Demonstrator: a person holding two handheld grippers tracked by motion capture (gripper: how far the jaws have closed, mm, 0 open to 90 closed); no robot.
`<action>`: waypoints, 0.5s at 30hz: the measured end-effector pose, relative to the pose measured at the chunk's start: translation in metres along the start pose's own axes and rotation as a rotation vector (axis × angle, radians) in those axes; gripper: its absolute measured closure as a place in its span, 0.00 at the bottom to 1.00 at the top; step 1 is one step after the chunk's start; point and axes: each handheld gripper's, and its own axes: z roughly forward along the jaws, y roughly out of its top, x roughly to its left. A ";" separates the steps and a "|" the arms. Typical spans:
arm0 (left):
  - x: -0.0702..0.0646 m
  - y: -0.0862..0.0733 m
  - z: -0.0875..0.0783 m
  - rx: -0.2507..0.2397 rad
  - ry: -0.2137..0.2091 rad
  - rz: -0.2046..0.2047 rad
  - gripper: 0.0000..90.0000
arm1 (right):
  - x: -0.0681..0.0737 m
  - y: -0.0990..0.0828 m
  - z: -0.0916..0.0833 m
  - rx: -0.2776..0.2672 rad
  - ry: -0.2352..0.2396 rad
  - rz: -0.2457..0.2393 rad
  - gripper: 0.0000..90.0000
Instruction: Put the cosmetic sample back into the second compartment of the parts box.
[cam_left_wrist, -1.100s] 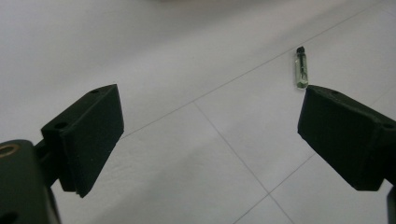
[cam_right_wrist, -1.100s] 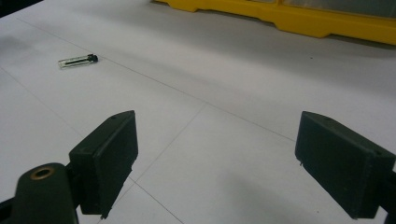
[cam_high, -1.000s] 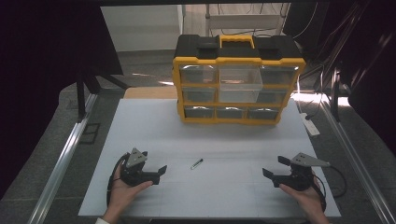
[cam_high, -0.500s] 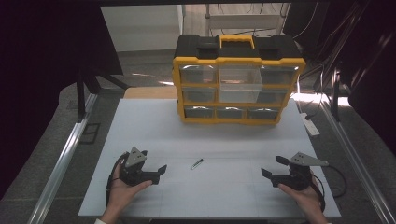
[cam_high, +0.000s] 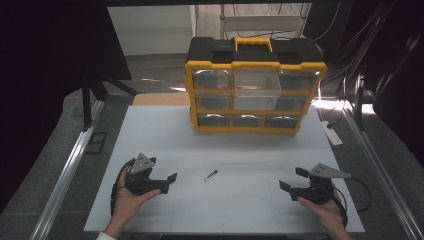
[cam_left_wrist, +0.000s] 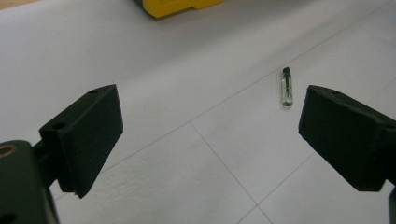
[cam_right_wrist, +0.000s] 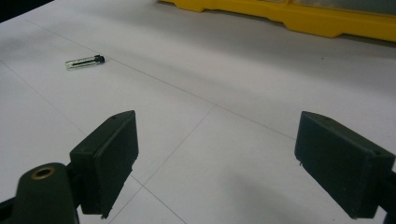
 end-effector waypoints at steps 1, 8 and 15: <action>0.000 0.001 -0.001 0.001 0.000 0.002 0.07 | 0.000 0.000 0.000 0.001 0.000 0.000 0.15; 0.000 0.009 0.000 0.012 -0.006 0.008 0.07 | 0.000 0.000 0.001 0.003 -0.001 -0.008 0.15; -0.003 0.019 0.002 0.023 -0.018 0.024 0.08 | 0.000 0.000 0.001 0.007 -0.004 -0.008 0.15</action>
